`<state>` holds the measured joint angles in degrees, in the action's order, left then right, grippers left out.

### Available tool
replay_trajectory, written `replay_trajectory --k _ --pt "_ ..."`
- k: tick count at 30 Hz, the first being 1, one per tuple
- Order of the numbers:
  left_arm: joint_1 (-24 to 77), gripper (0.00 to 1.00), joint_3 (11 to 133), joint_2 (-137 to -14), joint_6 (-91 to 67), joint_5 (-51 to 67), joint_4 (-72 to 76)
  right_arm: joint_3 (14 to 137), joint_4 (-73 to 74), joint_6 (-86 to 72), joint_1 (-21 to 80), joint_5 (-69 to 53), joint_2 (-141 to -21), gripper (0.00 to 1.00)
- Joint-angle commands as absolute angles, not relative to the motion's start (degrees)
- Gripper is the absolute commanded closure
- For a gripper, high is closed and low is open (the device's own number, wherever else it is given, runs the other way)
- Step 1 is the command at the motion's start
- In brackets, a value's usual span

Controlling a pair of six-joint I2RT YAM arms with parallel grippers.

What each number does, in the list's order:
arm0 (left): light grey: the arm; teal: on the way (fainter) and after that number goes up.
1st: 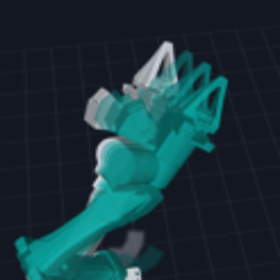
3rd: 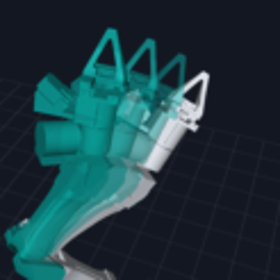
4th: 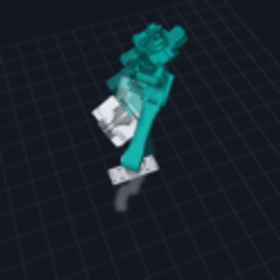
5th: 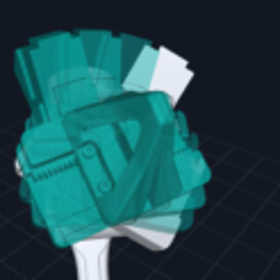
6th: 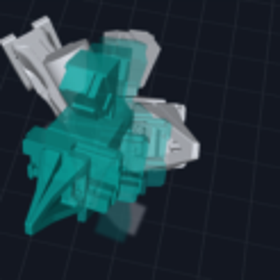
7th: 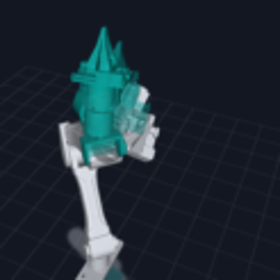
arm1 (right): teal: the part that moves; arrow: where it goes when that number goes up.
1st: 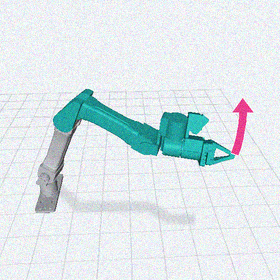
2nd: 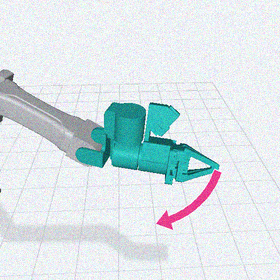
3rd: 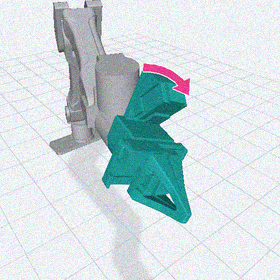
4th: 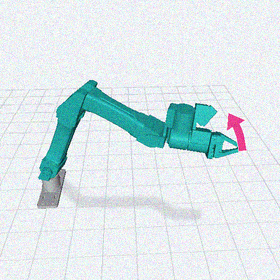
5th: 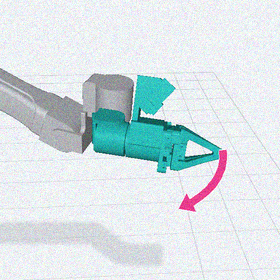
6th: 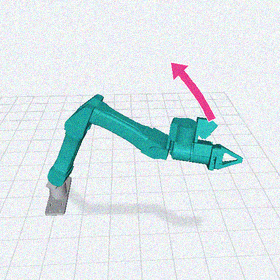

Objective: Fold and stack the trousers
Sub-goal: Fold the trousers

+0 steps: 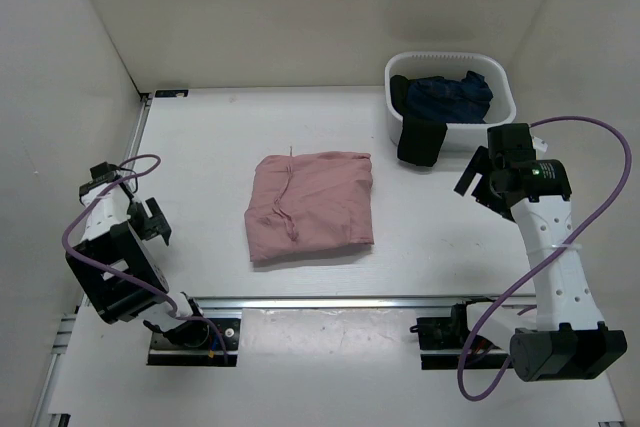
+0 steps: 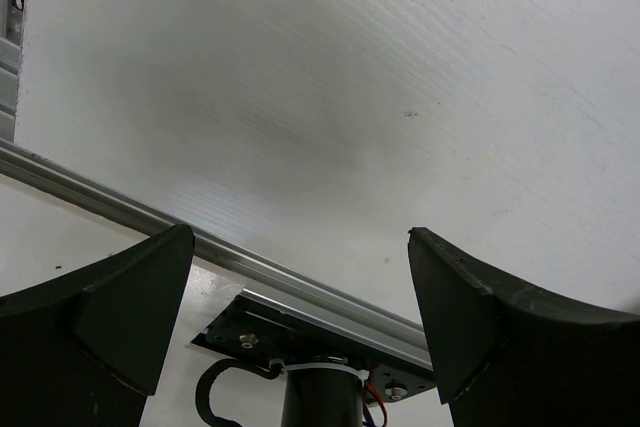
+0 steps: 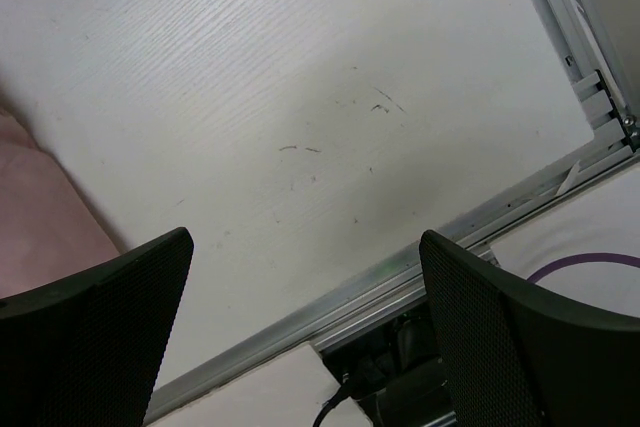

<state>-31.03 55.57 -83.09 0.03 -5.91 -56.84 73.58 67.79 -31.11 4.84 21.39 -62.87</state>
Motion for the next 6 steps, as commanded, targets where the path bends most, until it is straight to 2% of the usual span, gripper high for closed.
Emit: replay_trajectory --k 1,6 --pt "-31.1 0.00 57.3 -81.5 0.0 -6.1 -56.2 73.9 69.1 -29.2 4.4 22.9 -62.5 0.01" --pt "-31.1 0.00 56.2 -80.4 0.0 -6.1 -56.2 73.9 68.6 -29.2 4.4 22.4 -62.0 0.01"
